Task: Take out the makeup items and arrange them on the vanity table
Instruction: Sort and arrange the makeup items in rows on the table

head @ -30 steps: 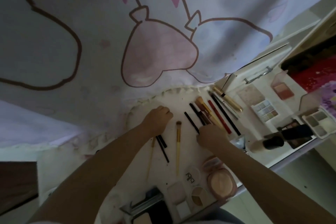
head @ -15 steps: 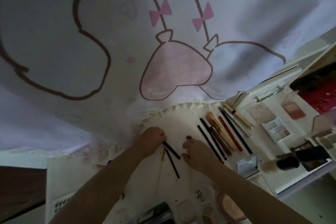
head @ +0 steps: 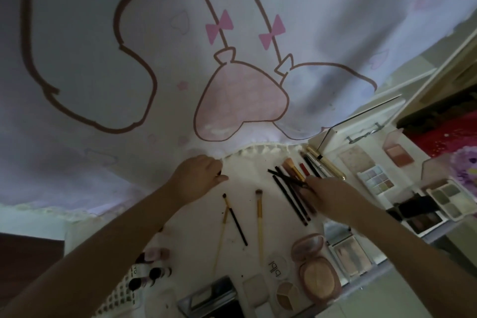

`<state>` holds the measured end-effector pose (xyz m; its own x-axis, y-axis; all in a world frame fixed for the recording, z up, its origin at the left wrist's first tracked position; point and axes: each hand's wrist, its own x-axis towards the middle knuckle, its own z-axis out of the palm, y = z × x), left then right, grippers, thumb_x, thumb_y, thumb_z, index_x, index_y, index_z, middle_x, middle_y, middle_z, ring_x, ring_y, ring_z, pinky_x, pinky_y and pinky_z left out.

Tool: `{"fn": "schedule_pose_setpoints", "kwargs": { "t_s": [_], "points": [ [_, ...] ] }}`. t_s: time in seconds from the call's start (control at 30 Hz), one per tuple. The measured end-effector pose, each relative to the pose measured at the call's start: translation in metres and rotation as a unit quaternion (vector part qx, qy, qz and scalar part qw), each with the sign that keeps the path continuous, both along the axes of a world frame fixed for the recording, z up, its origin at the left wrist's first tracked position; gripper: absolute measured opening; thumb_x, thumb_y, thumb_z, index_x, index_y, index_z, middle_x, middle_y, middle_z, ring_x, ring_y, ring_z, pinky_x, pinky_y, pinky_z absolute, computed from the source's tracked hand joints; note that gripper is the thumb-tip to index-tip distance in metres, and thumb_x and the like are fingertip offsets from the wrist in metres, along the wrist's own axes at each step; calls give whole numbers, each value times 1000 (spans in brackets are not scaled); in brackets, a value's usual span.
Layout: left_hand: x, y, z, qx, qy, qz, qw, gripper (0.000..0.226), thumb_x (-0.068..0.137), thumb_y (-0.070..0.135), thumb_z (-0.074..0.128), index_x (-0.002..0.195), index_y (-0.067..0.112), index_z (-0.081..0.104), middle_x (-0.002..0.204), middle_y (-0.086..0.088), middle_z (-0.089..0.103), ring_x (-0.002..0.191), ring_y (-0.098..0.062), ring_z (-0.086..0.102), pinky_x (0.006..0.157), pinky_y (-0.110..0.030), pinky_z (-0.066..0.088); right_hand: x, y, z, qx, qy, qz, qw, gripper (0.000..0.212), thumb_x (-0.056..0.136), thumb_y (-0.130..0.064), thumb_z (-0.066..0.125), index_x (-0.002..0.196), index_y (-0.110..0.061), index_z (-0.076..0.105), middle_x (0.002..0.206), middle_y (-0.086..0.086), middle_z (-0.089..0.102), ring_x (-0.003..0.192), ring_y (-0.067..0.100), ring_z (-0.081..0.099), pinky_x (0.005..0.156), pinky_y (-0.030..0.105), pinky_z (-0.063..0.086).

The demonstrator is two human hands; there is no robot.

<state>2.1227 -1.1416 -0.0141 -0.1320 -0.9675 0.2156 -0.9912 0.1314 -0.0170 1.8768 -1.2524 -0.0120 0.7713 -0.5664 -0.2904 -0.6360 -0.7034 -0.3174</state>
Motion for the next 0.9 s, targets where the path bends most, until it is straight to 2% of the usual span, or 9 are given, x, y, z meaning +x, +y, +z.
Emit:
{"fn": "schedule_pose_setpoints", "kwargs": {
  "t_s": [0.13, 0.23, 0.43, 0.5, 0.57, 0.67, 0.7, 0.8, 0.9],
  "points": [
    [-25, -12, 8, -13, 24, -5, 1000, 34, 44, 19, 92, 57, 9, 62, 50, -3, 58, 44, -15, 57, 34, -12, 36, -14, 0, 11, 7, -41, 3, 999, 27, 97, -29, 35, 103, -6, 49, 85, 10, 62, 83, 29, 61, 61, 28, 35],
    [-47, -24, 10, -24, 27, -67, 997, 29, 51, 20, 89, 66, 8, 68, 56, -5, 61, 48, -16, 61, 34, -14, 39, -11, 10, 10, 17, -52, 19, 998, 23, 97, -30, 34, 98, -11, 47, 91, 14, 63, 83, 29, 59, 59, 26, 31],
    [-62, -31, 4, 20, 14, -112, 993, 28, 50, 14, 90, 63, 6, 66, 55, -6, 60, 47, -18, 59, 33, -15, 38, -10, 15, -1, 24, -37, 3, 999, 33, 98, -29, 32, 113, -5, 48, 96, 16, 64, 84, 30, 61, 60, 26, 35],
    [-61, -36, -4, 64, 29, -91, 993, 19, 72, 15, 77, 80, 2, 66, 74, -12, 63, 67, -22, 62, 47, -24, 49, -11, 15, -4, 28, -35, -2, 999, 33, 98, -29, 33, 113, -4, 48, 98, 17, 64, 86, 30, 61, 61, 27, 35],
    [-59, -39, -9, 123, 8, -53, 991, 21, 90, 19, 56, 100, 1, 60, 95, -14, 61, 88, -23, 57, 67, -33, 51, -11, 15, -7, 37, -32, -5, 999, 33, 97, -29, 33, 111, -4, 49, 97, 18, 64, 86, 30, 61, 60, 26, 34],
    [-62, -42, -9, 144, 46, -121, 981, 14, 73, 7, 72, 77, -3, 63, 70, -17, 62, 63, -26, 61, 47, -30, 51, -7, 12, -13, 51, -18, -12, 998, 32, 97, -29, 34, 109, -3, 49, 94, 18, 64, 83, 30, 60, 59, 25, 33],
    [-62, -45, -14, 163, 58, -121, 977, 13, 76, 7, 68, 80, -5, 63, 73, -19, 61, 67, -27, 60, 51, -31, 50, -6, 10, -15, 57, -13, -15, 998, 32, 97, -29, 33, 109, -3, 49, 94, 18, 64, 83, 30, 60, 59, 25, 32],
    [-53, -55, -34, 174, 51, -80, 980, 25, 95, 18, 44, 107, -1, 56, 103, -18, 56, 96, -23, 51, 77, -33, 39, -6, 4, -19, 76, 2, -21, 997, 30, 97, -28, 34, 107, -5, 50, 96, 19, 63, 82, 29, 59, 58, 24, 31],
    [-49, -60, -40, 181, 96, -50, 978, 27, 96, 20, 43, 108, -1, 56, 105, -16, 56, 98, -23, 50, 80, -29, 35, -11, -1, -21, 107, 4, -27, 994, 26, 97, -26, 35, 102, -6, 50, 96, 19, 62, 64, 18, 48, 46, 22, 26]
  ]
}}
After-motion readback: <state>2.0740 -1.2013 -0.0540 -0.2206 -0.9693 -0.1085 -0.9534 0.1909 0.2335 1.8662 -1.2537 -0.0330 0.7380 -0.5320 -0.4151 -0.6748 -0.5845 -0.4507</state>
